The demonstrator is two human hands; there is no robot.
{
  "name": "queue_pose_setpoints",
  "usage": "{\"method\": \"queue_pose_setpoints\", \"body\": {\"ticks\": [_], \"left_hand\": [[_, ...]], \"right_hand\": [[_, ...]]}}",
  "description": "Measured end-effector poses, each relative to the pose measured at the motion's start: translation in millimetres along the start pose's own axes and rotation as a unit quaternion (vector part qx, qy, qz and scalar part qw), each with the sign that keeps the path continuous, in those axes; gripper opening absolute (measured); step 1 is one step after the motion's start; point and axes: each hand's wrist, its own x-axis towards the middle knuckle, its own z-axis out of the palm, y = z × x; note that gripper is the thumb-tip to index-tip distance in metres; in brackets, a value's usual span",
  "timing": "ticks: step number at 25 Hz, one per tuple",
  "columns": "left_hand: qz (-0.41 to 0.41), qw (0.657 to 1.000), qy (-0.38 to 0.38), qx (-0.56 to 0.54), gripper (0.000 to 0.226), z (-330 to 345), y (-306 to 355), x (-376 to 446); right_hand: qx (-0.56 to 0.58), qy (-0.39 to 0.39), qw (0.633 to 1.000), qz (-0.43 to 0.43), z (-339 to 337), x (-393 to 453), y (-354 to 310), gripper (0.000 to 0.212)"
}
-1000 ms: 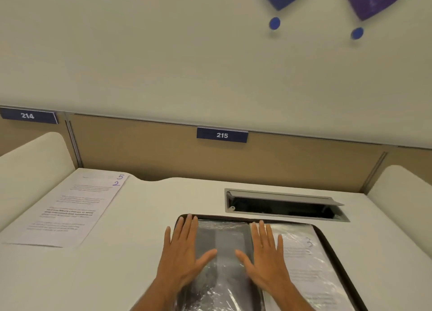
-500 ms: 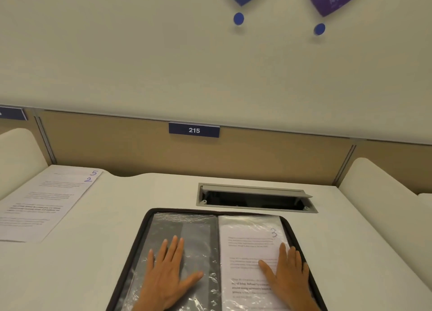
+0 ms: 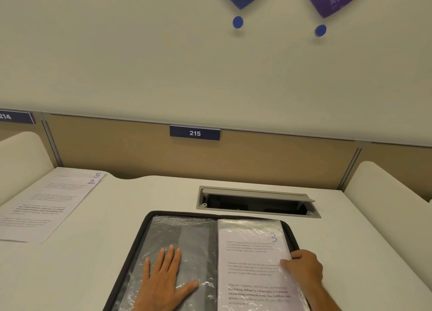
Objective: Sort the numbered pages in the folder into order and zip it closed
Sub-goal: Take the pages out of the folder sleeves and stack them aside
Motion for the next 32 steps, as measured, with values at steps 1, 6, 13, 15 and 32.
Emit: {"method": "queue_pose_setpoints", "body": {"ticks": [1, 6, 13, 15, 32], "left_hand": [[-0.006, 1.000, 0.013, 0.001, 0.097, 11.8, -4.7, 6.6], [-0.014, 1.000, 0.020, -0.011, 0.114, -15.2, 5.4, -4.1], [0.002, 0.983, 0.001, -0.184, 0.103, -69.3, 40.1, 7.5], [0.027, 0.940, 0.010, -0.340, 0.075, -97.4, 70.7, 9.5], [-0.124, 0.901, 0.081, -0.407, 0.039, -176.8, -2.7, 36.4]], "right_hand": [[-0.001, -0.008, 1.000, 0.003, -0.7, 0.1, 0.1, 0.027], [0.031, -0.010, 0.999, 0.012, -9.0, 5.5, -6.6, 0.021], [0.231, -0.181, 0.956, 0.022, -47.1, -14.1, -76.3, 0.015], [0.254, -0.227, 0.940, -0.013, -52.4, -34.0, -106.1, 0.006], [0.093, -0.214, 0.952, -0.199, 32.7, -98.4, -136.3, 0.063]]}}
